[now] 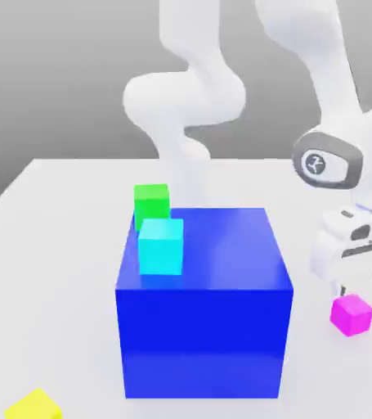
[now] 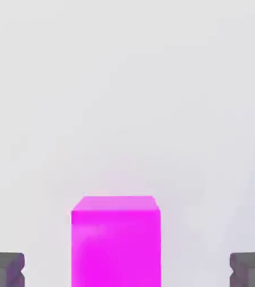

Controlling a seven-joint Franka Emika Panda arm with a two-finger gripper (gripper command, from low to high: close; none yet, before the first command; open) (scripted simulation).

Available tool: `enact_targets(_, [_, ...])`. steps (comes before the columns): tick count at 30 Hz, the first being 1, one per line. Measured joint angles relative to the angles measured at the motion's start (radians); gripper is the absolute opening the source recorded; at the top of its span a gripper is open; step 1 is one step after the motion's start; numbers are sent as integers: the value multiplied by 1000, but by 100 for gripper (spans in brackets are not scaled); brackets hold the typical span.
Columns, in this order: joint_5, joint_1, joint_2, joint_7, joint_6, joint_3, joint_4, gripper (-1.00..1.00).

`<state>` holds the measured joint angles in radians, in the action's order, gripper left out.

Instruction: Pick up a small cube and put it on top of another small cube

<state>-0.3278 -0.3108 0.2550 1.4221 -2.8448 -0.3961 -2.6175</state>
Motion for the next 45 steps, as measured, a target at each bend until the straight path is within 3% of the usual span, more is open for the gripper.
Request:
enact_targets(3, [-95, -83, 90, 73, -64, 102, 22, 0])
enact_targets(4, [-120, -110, 116, 93, -84, 135, 29, -100])
enact_targets(11, [-127, -115, 121, 98, -89, 141, 30, -100])
enact_targets(18, [91, 1, -67, -71, 38, -28, -20, -100])
enact_targets(31, [-152, 107, -500, -99, 265, 26, -93, -100])
enact_targets(34, [-111, 156, -606, -117, 378, 95, -99, -100])
enact_targets(45, [177, 328, -1006, -194, 850, 430, -118, -100])
